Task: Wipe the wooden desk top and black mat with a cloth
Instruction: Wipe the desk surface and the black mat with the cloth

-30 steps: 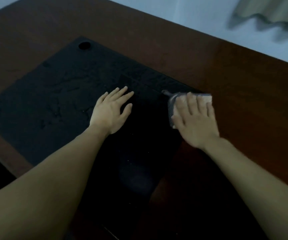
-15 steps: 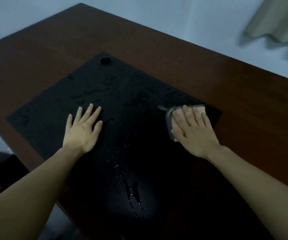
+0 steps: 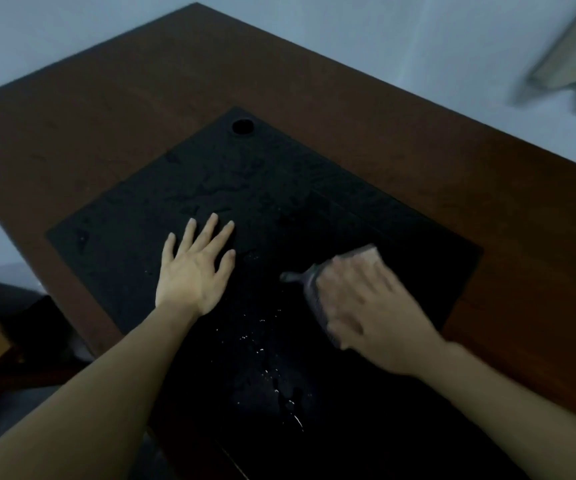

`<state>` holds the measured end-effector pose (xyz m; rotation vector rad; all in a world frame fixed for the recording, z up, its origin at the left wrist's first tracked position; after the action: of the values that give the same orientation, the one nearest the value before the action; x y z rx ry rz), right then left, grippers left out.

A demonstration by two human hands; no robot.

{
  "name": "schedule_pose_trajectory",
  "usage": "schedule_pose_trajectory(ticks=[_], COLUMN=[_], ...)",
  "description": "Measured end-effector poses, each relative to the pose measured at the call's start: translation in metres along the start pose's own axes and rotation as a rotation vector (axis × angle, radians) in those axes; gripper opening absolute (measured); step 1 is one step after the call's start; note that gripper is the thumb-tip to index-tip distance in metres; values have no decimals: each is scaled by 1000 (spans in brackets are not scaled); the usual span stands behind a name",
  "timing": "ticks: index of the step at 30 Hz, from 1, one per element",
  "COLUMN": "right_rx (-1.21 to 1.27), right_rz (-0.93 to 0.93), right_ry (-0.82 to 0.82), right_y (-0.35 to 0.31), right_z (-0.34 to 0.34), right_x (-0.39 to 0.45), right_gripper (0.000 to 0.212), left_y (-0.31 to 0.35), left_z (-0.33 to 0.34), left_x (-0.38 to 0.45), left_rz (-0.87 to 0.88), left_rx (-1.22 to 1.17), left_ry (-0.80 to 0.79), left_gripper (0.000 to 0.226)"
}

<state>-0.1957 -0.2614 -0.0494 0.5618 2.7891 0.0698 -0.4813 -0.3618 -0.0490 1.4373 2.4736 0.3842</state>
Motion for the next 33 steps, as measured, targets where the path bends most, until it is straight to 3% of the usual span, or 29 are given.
schedule_pose_trajectory(ticks=[4,8,13,18,21,23,26,29,33], right_rx=[152,197,79,36,-47,79,220,201,114], right_rz=[292,405,118,-124,39,226,343,294,84], right_ry=[-94,-103,126,82,-49,-64,-123,-81,50], right_y=[85,65,-33,-24,43,81,87,43,-34], right_z=[-5,-17,-18,-8,-7,-12,-28,-33,-27], right_x=[51,76,48,25,58,86,116,120,74], right_gripper=[92,69,69,65,80,90,72,68,70], left_y=[-2,-1,0,-1,-2,-2,-1,-1,0], left_z=[1,2,0,2,2,1,0,1,0], left_x=[1,2,2,1,1,1,2,1,-1], left_rz=[-2,-1,-2,-3,-4,-2,7,11,3], left_rx=[-16,-26,-33,-34,-56,-66,-80,-89,-93], left_ry=[6,20,16,25,33,47,50,45,35], left_gripper=[56,56,59,64,63,63,63,63,65])
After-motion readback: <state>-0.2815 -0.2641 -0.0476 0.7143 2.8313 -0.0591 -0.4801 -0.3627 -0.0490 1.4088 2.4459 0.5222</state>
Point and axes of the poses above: each hand's wrist, its own x-axis towards the middle knuckle, its own z-axis out of the palm, y = z × x, the point moved 4 cm from there along x, towards the middle knuckle, and after that the axes turned 10 degrees about -x, right-handed, at the moved point
